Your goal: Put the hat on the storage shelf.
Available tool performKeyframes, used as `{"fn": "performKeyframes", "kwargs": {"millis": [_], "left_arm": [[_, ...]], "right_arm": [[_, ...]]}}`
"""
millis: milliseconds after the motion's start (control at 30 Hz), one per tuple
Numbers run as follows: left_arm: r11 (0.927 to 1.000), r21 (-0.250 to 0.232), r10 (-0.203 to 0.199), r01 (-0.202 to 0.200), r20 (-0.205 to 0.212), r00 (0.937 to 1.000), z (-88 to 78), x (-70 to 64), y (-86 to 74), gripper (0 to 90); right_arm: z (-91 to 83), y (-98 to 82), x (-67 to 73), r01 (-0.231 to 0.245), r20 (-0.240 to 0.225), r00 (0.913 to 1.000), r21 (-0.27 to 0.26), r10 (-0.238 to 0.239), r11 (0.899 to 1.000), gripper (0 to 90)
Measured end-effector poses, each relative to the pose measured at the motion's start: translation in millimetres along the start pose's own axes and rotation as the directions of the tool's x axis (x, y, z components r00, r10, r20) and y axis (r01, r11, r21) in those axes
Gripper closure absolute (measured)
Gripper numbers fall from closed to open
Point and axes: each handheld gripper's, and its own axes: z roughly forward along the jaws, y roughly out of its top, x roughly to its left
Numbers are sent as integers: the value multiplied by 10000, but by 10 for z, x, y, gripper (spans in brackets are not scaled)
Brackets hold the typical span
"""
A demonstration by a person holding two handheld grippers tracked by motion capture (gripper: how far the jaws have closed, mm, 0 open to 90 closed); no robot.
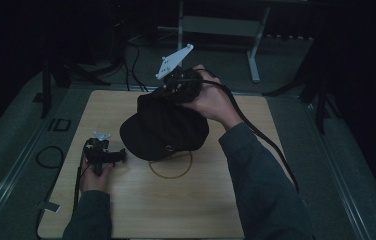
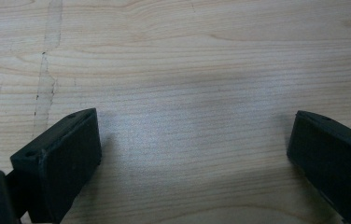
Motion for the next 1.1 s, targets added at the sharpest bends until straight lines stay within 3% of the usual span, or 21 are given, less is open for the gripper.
{"fn": "performKeyframes", "kwargs": {"millis": [733,1100], "left_arm": [[10000,16,16,-16,5,10000,-1,1,0,25],[10000,13,17,-17,6,10000,-1,1,0,26]], "right_arm": [[271,-64,86,158,-609,9981,698,-116,9974,841],[348,-100,98,88,-871,9962,776,-20,9969,834]]}}
